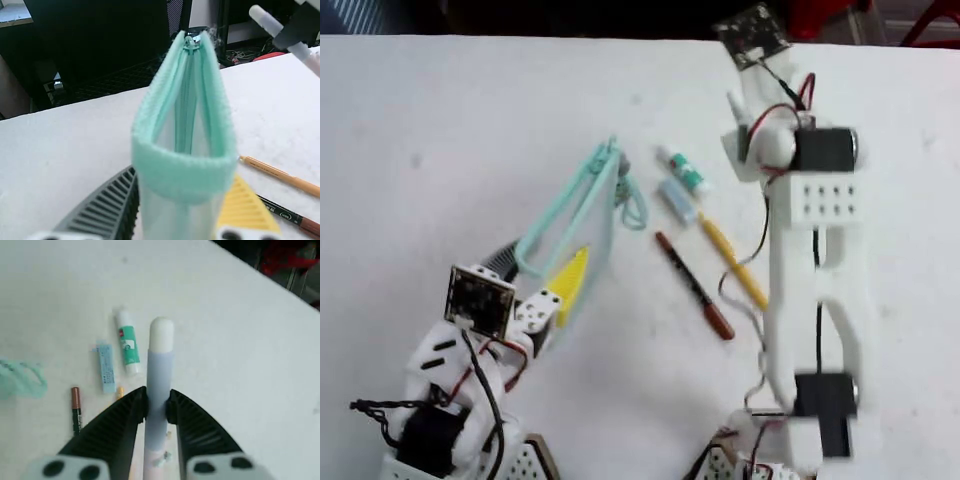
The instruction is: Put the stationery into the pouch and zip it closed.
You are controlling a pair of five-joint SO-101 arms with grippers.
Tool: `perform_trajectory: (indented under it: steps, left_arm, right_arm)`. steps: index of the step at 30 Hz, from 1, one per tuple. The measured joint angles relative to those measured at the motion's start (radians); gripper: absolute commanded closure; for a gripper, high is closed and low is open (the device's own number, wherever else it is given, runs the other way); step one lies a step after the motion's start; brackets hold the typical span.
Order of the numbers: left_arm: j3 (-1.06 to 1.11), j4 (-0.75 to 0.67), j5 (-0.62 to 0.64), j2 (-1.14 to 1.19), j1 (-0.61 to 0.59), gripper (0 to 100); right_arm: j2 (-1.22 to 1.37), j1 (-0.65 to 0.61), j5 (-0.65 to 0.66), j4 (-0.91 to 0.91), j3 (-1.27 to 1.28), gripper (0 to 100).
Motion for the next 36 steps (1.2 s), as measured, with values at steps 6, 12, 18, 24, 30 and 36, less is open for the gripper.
perform_trajectory:
  steps: [6,12,18,24,30,36]
  left_arm:
    - [0.000,0.000,0.000,0.000,0.000,78]
    - [0.000,0.000,0.000,0.000,0.000,78]
    - [0.000,0.000,0.000,0.000,0.000,78]
    - [0.000,0.000,0.000,0.000,0.000,78]
    - [0.000,0.000,0.000,0.000,0.000,78]
    - [0.000,0.000,0.000,0.000,0.000,78]
  right_arm:
    - [-0.304,-0.186,0.000,0.049,0.000,98.1]
    - [-0.609,-0.388,0.000,0.060,0.002,98.1]
    - [-0.763,-0.457,-0.018,0.060,0.002,98.1]
    - [-0.799,-0.454,-0.129,0.060,0.002,98.1]
    - [-0.853,-0.459,-0.218,0.060,0.003,98.1]
    - [-0.954,-0.459,-0.324,0.044,0.072,98.1]
